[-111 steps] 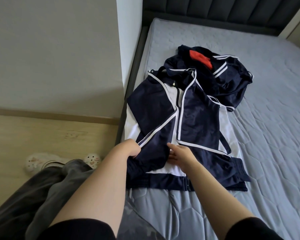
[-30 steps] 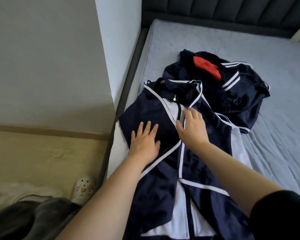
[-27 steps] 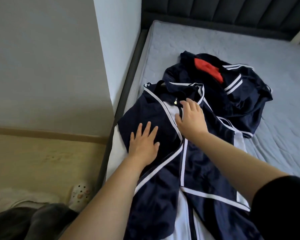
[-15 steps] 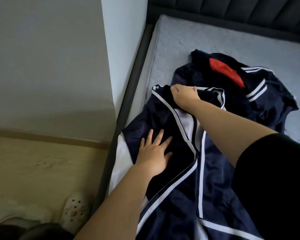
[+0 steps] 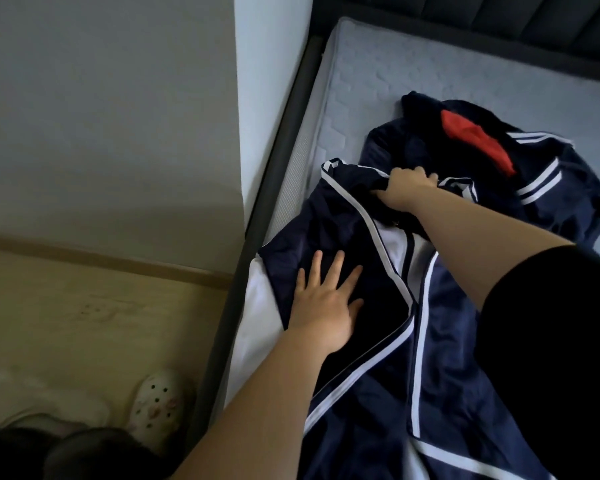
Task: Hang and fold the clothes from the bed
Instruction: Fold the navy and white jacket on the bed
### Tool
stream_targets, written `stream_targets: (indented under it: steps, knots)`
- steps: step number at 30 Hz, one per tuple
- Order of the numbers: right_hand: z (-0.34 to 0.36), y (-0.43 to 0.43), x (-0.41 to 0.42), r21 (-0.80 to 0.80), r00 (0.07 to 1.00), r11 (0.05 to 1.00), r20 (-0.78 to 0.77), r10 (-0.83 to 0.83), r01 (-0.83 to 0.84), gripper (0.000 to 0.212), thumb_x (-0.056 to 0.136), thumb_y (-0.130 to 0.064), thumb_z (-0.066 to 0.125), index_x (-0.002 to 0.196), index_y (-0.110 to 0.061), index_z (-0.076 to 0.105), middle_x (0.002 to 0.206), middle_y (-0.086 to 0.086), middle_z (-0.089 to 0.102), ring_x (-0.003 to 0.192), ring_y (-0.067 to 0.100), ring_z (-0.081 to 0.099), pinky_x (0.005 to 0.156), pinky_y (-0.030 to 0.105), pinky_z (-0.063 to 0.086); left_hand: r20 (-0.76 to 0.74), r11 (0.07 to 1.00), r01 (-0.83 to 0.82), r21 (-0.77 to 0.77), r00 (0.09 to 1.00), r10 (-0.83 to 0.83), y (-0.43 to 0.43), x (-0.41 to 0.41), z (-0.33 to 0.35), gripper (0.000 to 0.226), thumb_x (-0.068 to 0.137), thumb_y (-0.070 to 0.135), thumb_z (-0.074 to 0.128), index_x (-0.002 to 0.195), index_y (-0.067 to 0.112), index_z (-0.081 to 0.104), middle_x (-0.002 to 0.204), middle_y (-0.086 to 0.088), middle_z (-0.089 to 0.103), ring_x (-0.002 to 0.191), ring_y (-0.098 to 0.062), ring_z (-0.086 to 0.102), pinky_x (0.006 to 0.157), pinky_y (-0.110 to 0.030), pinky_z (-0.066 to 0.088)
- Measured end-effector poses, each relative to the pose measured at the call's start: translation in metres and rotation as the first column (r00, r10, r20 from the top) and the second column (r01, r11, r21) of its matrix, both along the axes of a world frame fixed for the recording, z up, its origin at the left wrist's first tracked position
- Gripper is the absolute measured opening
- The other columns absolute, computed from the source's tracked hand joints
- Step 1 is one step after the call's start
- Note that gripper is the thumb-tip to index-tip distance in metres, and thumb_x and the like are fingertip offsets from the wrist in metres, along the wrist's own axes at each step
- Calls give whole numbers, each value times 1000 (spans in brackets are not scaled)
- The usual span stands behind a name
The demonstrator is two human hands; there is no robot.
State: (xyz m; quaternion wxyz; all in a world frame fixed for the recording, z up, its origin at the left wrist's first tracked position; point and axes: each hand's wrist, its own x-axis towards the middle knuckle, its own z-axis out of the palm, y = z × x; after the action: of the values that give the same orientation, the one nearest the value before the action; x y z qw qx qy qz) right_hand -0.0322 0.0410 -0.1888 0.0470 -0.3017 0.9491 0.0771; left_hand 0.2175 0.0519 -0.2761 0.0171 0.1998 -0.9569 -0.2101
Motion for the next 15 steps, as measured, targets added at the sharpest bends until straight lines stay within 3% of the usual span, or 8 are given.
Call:
stream_targets:
  steps: [3,5,7,9,10,12,14,15]
  knots:
    - [20,6,8,-95,999,994,9,48,-47,29,84,-25,57,109,-10,54,119,17,58,117,36,49,102,46,30,-5,1000,4,6,1000,-4,2,3,2,56,100,43,31,150,38,7,159,5,-15,144,-26,-22,115,-49,-8]
    - [39,14,17,-181,993,977,-3,117,-116,13,79,-9,53,91,-13,55,104,15,62,100,37,57,85,38,41,-26,999,5,47,1000,-3,1,4,6,54,100,37,36,150,38,15,160,6,-10,144,-24,-20,116,-47,-7]
    - [58,28,28,-255,976,942,-82,204,-218,12,74,-2,52,80,-13,50,91,12,58,89,37,59,68,33,40,-120,978,-27,207,991,52,1,6,15,47,99,25,44,144,33,36,160,8,8,147,-19,-10,118,-40,-1]
    - [72,47,44,-318,920,869,-233,316,-379,13,71,3,53,76,-9,49,85,14,54,81,36,55,62,34,36,-252,861,-109,497,931,263,0,10,30,35,97,15,45,128,25,58,148,9,38,144,-11,14,113,-23,14]
    - [76,59,54,-345,867,804,-312,388,-484,13,69,7,53,75,-5,50,82,17,53,76,37,54,60,36,35,-267,746,-156,647,870,414,0,13,39,31,97,13,45,120,23,64,135,10,51,138,-9,30,106,-17,24]
    - [80,86,79,-342,730,654,-434,527,-675,18,61,16,55,71,1,53,73,20,51,66,38,52,56,40,36,-159,351,-142,926,695,701,-4,19,56,28,98,17,42,115,20,64,119,5,62,118,-14,54,93,-18,39]
    - [78,116,104,-307,634,560,-472,613,-770,22,56,18,58,70,1,57,69,18,51,61,35,51,55,40,40,75,-109,20,994,603,794,-10,23,68,34,102,32,34,125,18,55,120,-7,62,107,-22,59,91,-32,44]
    - [72,131,116,-299,603,525,-454,656,-797,21,57,16,61,72,1,59,69,17,52,61,34,52,55,40,42,155,-241,67,968,596,788,-14,26,69,40,101,43,31,127,19,51,119,-9,61,105,-26,59,90,-39,44]
